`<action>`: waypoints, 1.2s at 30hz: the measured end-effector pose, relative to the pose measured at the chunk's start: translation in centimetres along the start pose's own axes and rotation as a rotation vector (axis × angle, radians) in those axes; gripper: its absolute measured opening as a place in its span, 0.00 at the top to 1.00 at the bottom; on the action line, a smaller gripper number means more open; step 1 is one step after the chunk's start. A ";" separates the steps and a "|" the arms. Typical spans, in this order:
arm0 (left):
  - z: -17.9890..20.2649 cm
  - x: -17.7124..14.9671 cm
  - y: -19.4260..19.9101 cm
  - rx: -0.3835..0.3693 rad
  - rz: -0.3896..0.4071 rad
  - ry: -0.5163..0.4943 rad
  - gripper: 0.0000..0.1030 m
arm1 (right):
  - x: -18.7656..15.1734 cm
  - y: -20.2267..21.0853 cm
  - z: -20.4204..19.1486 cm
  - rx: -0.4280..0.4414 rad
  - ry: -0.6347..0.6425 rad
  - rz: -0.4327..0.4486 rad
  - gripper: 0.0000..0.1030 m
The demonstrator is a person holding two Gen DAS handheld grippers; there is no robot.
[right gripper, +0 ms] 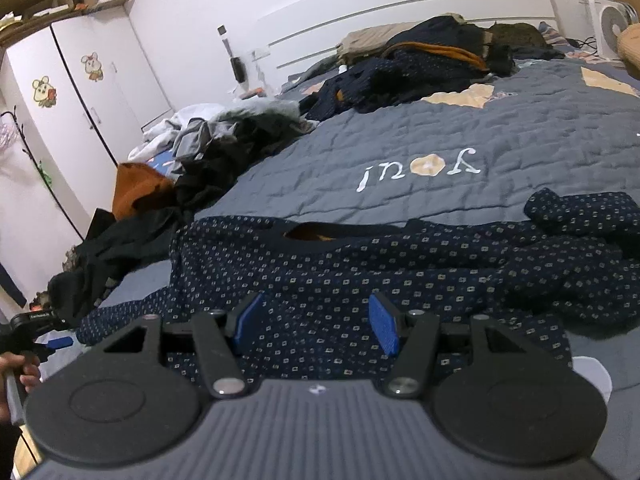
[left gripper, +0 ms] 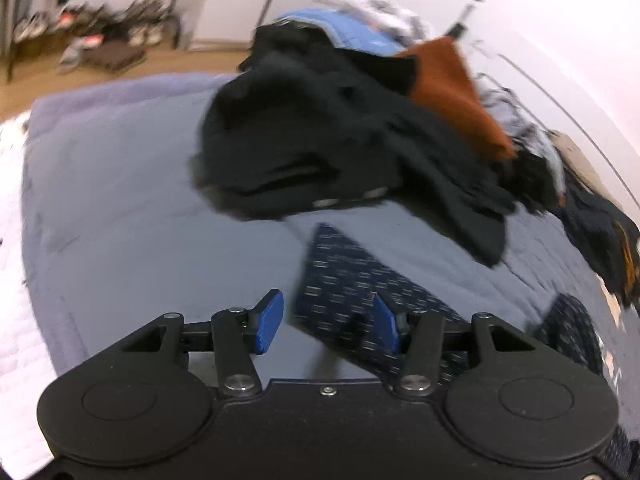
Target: Fold clothes
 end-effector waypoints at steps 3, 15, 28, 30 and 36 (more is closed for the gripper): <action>-1.3 0.1 -1.0 -0.001 -0.031 0.043 0.52 | -0.2 -0.4 -0.5 0.009 0.004 -0.009 0.44; -1.0 -0.4 -3.6 -0.121 -0.067 0.144 0.77 | -1.0 -1.3 -1.0 0.007 0.011 -0.036 0.44; -0.8 4.2 3.4 -0.008 0.088 -0.033 0.90 | -0.4 -0.6 -1.2 0.032 0.007 -0.023 0.44; -2.2 6.0 5.4 0.041 0.136 -0.054 0.90 | -0.1 -0.3 -1.3 0.038 0.003 -0.015 0.44; -7.0 11.2 9.6 0.190 0.233 -0.049 0.90 | 0.5 0.7 -1.1 0.045 -0.003 0.009 0.44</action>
Point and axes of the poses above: each gripper's, at about its wrist camera, not at the fingertips, and y roughly against the way its jaws point, z to its right, x to its top, the point moved 7 cm from there along -y, roughly the way its jaws point, and after that the axes turned 9 degrees about -x, right-handed, at the moved point
